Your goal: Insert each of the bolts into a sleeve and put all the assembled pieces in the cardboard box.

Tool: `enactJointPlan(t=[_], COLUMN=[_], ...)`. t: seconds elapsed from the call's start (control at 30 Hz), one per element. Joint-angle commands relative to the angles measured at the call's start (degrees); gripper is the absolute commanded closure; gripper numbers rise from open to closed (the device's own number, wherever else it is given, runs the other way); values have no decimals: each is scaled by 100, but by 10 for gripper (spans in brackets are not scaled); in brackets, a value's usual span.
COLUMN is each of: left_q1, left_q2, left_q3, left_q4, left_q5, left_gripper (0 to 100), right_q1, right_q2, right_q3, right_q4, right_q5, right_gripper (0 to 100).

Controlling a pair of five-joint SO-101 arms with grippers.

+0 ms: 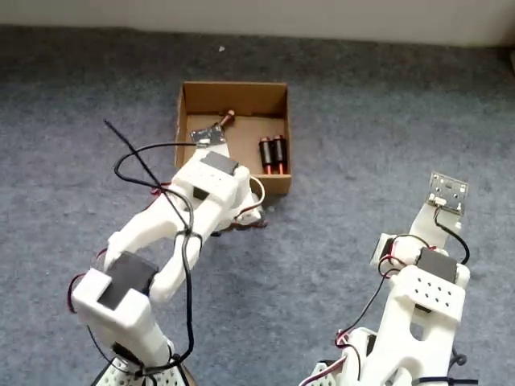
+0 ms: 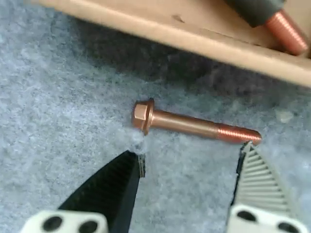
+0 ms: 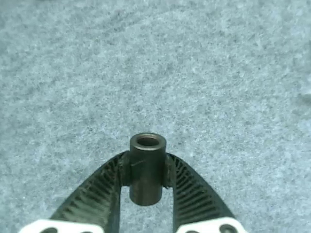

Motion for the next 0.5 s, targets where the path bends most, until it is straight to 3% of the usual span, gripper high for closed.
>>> enactJointPlan(t=[0.0,0.23,0.47], left_q1=[48,-365,-576], left_q2=[963,1859,2193], left_q3=[-901,-2176,-2369], left_q4=[53,677,967], left_q5=[88,211,202], left_gripper=[689,690,691], right_q1=[-22,4,4], right_q2=[-154,-154,-154], right_q3=[-31,-31,-31], right_q4=[13,13,13], right_q5=[70,79,79], right_gripper=[993,993,993])
